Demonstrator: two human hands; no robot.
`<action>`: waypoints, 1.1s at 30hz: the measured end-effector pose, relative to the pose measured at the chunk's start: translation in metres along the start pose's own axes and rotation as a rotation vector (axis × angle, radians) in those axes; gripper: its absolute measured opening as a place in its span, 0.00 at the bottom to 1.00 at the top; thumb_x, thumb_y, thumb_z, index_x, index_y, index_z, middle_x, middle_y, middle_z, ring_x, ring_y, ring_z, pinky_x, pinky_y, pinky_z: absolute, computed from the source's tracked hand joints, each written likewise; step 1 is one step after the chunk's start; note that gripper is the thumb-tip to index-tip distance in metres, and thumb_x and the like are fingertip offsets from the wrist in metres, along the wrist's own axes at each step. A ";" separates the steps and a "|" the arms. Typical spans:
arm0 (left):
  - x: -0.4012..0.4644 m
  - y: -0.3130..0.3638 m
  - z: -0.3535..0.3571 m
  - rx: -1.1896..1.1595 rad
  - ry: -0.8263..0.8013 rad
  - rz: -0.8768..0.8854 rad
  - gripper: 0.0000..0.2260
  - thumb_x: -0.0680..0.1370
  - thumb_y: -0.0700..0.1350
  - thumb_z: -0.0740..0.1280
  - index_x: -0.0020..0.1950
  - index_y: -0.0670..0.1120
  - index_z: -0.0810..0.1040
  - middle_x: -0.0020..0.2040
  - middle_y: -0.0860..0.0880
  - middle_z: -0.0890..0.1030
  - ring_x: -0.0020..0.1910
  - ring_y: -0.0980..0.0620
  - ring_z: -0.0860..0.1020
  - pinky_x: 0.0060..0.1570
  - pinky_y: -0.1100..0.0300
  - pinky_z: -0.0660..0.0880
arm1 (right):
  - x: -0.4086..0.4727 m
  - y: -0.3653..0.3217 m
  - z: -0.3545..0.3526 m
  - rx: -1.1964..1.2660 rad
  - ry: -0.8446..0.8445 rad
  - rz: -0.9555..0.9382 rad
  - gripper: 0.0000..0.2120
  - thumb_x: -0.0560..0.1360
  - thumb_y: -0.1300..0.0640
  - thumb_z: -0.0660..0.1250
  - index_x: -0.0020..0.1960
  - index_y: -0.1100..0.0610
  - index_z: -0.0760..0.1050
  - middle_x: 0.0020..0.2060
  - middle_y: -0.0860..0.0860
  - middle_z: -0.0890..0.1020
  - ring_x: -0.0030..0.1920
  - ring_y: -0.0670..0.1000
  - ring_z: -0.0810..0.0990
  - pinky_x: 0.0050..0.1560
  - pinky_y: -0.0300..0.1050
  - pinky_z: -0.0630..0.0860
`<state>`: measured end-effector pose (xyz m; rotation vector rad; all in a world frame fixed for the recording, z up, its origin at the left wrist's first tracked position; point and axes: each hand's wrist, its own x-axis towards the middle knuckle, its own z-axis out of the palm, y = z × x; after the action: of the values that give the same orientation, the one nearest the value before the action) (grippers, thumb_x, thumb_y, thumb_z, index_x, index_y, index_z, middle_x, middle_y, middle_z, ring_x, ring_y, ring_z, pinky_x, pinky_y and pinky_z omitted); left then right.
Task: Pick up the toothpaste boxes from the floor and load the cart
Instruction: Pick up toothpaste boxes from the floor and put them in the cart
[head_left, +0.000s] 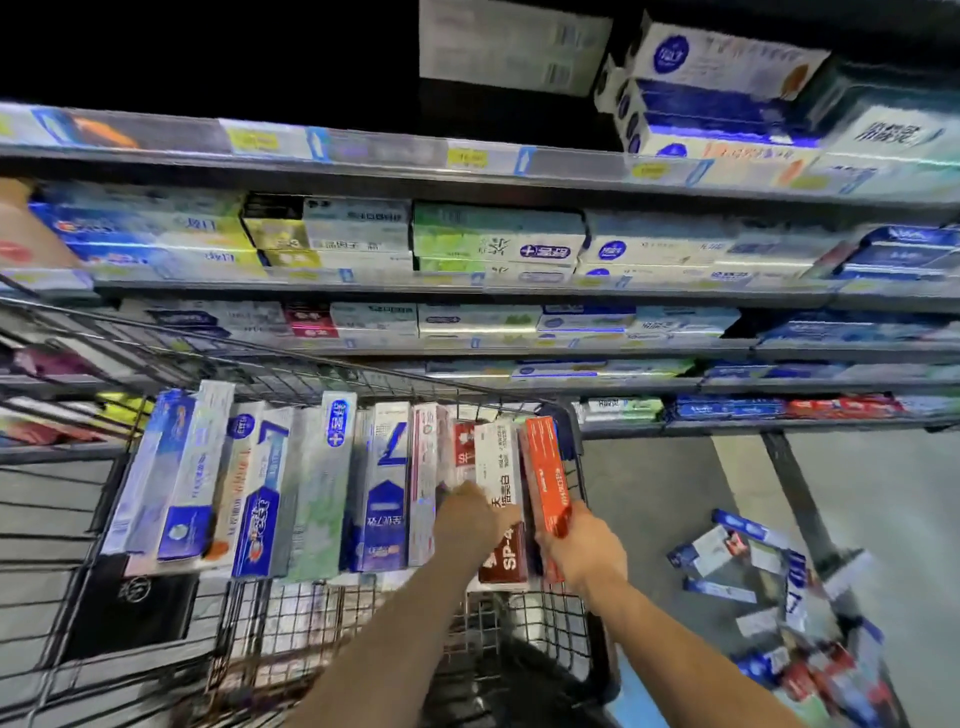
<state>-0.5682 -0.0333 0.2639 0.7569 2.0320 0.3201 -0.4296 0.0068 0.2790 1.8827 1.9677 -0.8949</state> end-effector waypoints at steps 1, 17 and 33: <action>0.005 0.005 0.006 0.008 -0.004 -0.001 0.27 0.70 0.60 0.68 0.57 0.39 0.73 0.52 0.45 0.80 0.49 0.47 0.79 0.46 0.58 0.76 | 0.005 0.002 0.000 -0.004 -0.002 -0.001 0.19 0.75 0.47 0.67 0.61 0.53 0.70 0.54 0.51 0.81 0.53 0.54 0.81 0.53 0.49 0.78; 0.024 0.023 0.021 0.003 0.093 -0.128 0.24 0.75 0.51 0.68 0.65 0.40 0.67 0.55 0.45 0.78 0.52 0.47 0.79 0.43 0.56 0.76 | 0.028 0.003 0.002 0.082 0.009 -0.028 0.17 0.77 0.47 0.64 0.60 0.57 0.67 0.55 0.54 0.81 0.51 0.55 0.81 0.50 0.49 0.79; -0.031 0.028 -0.106 0.688 0.178 0.611 0.30 0.75 0.57 0.64 0.72 0.44 0.63 0.70 0.43 0.69 0.69 0.44 0.67 0.68 0.48 0.66 | -0.047 -0.013 -0.068 -0.255 0.363 -0.301 0.28 0.78 0.46 0.59 0.74 0.55 0.58 0.70 0.55 0.67 0.70 0.55 0.66 0.72 0.56 0.60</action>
<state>-0.6334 -0.0241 0.3562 1.8398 2.0366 0.0091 -0.4225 0.0103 0.3623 1.7227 2.4907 -0.3541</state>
